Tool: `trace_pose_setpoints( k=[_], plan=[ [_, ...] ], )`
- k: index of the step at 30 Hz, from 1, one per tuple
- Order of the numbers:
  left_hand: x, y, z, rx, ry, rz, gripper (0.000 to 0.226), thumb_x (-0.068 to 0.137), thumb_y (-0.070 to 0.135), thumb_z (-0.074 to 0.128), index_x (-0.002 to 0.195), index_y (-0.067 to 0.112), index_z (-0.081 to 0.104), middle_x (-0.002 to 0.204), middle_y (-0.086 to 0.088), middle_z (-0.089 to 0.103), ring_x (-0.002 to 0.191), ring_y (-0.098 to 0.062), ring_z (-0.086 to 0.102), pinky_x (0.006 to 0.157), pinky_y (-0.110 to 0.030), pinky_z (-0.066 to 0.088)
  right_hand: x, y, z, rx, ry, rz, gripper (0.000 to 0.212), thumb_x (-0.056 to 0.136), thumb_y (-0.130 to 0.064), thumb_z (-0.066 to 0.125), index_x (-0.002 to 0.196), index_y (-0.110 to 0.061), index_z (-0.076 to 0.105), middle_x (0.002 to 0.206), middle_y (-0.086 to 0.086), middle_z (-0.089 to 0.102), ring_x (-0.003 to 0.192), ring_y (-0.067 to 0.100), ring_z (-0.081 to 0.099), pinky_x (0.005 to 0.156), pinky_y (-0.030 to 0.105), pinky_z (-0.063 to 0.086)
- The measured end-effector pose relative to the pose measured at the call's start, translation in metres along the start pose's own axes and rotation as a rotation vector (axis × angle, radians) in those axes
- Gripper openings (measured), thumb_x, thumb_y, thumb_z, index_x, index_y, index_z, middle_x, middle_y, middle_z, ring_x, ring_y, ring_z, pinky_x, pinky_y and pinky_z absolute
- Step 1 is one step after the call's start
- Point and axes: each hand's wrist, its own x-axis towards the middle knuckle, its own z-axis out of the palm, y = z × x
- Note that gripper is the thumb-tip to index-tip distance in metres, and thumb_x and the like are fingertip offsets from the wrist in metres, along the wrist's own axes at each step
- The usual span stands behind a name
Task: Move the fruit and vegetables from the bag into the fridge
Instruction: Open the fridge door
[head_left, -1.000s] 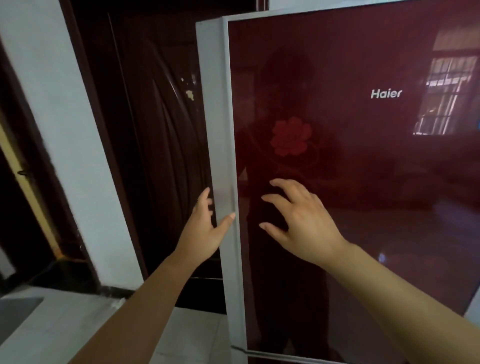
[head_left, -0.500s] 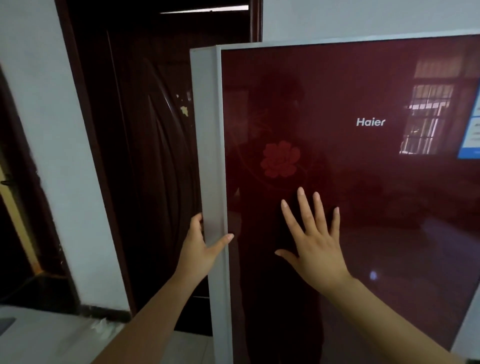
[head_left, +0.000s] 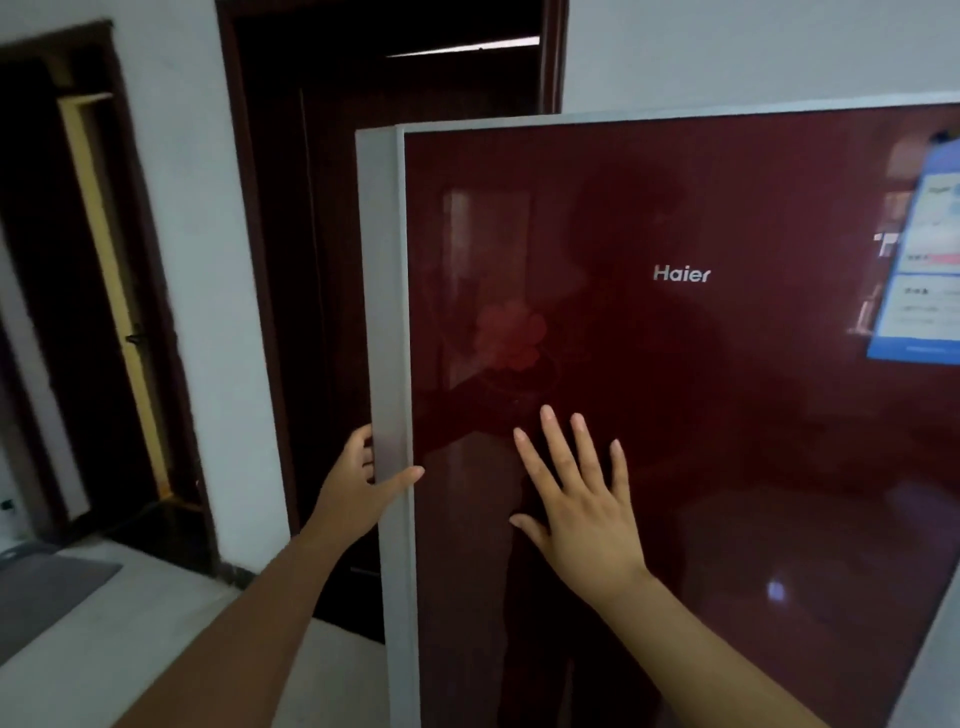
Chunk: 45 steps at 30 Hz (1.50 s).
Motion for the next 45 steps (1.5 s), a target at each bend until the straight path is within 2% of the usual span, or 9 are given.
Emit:
trace_pose_setpoints(
  k=[3, 8, 15, 19, 23, 28, 34, 39, 45],
  plan=[
    [-0.033, 0.006, -0.007, 0.032, 0.056, -0.016, 0.070, 0.069, 0.039, 0.076, 0.128, 0.034, 0.038, 0.114, 0.014, 0.055, 0.103, -0.005, 0.056, 0.092, -0.033, 0.049, -0.012, -0.003, -0.010, 0.047, 0.059, -0.043, 0.097, 0.070, -0.057, 0.067, 0.148, -0.025, 0.017, 0.157, 0.004, 0.004, 0.144, 0.024, -0.007, 0.110, 0.052, 0.012],
    [-0.095, 0.018, -0.015, 0.111, 0.169, -0.011, 0.088, 0.063, 0.053, 0.072, 0.137, 0.026, 0.034, 0.127, 0.005, 0.055, 0.113, -0.014, 0.056, 0.097, -0.040, 0.049, -0.038, -0.004, -0.032, 0.118, 0.119, -0.123, 0.095, 0.071, -0.055, 0.067, 0.147, -0.024, 0.020, 0.157, 0.004, 0.008, 0.144, 0.023, -0.007, 0.109, 0.052, 0.011],
    [-0.176, 0.052, -0.011, 0.161, 0.311, -0.022, 0.063, 0.075, 0.035, 0.073, 0.124, 0.035, 0.033, 0.103, 0.028, 0.048, 0.093, 0.007, 0.051, 0.077, -0.015, 0.044, -0.090, -0.015, -0.058, 0.254, 0.111, -0.106, 0.070, 0.087, -0.048, 0.037, 0.148, -0.023, 0.015, 0.158, 0.003, 0.001, 0.145, 0.026, -0.003, 0.110, 0.054, 0.015],
    [-0.219, 0.066, -0.010, 0.244, 0.345, -0.030, 0.061, 0.074, 0.040, 0.073, 0.126, 0.025, 0.043, 0.112, 0.015, 0.055, 0.104, -0.008, 0.055, 0.087, -0.025, 0.045, -0.122, -0.017, -0.081, 0.353, 0.047, -0.107, 0.068, 0.086, -0.044, 0.032, 0.148, -0.024, 0.015, 0.158, 0.004, 0.001, 0.145, 0.028, 0.002, 0.110, 0.053, 0.019],
    [-0.266, 0.083, -0.010, 0.351, 0.315, -0.018, 0.059, 0.076, 0.039, 0.071, 0.125, 0.021, 0.044, 0.113, 0.013, 0.053, 0.101, -0.006, 0.052, 0.083, -0.019, 0.042, -0.155, -0.008, -0.110, 0.434, -0.016, -0.136, 0.069, 0.087, -0.044, 0.043, 0.148, -0.025, 0.017, 0.158, 0.004, 0.002, 0.144, 0.027, 0.005, 0.110, 0.049, 0.023],
    [-0.333, 0.107, -0.007, 0.402, 0.268, 0.000, 0.052, 0.079, 0.033, 0.070, 0.124, 0.020, 0.047, 0.114, 0.011, 0.055, 0.100, -0.006, 0.053, 0.079, -0.016, 0.041, -0.204, 0.005, -0.156, 0.572, -0.153, -0.135, 0.081, 0.089, -0.042, 0.052, 0.147, -0.033, -0.004, 0.154, -0.007, -0.024, 0.142, 0.016, -0.017, 0.116, 0.042, 0.017],
    [-0.422, 0.137, 0.018, 0.372, 0.245, 0.053, 0.043, 0.084, 0.021, 0.067, 0.123, 0.017, 0.048, 0.102, -0.003, 0.060, 0.094, -0.014, 0.060, 0.080, -0.018, 0.047, -0.270, 0.011, -0.232, 0.662, -0.148, -0.152, 0.083, 0.088, -0.043, 0.055, 0.145, -0.036, -0.006, 0.155, -0.008, -0.019, 0.144, 0.017, -0.009, 0.115, 0.037, 0.023],
    [-0.487, 0.159, 0.040, 0.325, 0.133, 0.113, 0.042, 0.084, 0.014, 0.066, 0.123, 0.016, 0.050, 0.089, 0.013, 0.054, 0.075, 0.008, 0.056, 0.070, -0.006, 0.045, -0.315, 0.021, -0.297, 0.731, -0.165, -0.130, 0.085, 0.087, -0.044, 0.056, 0.147, -0.035, -0.003, 0.155, -0.012, -0.017, 0.145, 0.013, -0.005, 0.115, 0.036, 0.025],
    [-0.538, 0.188, 0.061, 0.328, 0.068, 0.189, 0.033, 0.083, 0.029, 0.067, 0.113, 0.031, 0.054, 0.115, 0.015, 0.051, 0.097, 0.003, 0.055, 0.074, -0.009, 0.048, -0.359, 0.040, -0.348, 0.826, -0.189, -0.092, 0.083, 0.087, -0.049, 0.052, 0.144, -0.041, -0.008, 0.151, -0.027, -0.015, 0.140, -0.005, 0.002, 0.103, 0.013, 0.027]
  ],
)
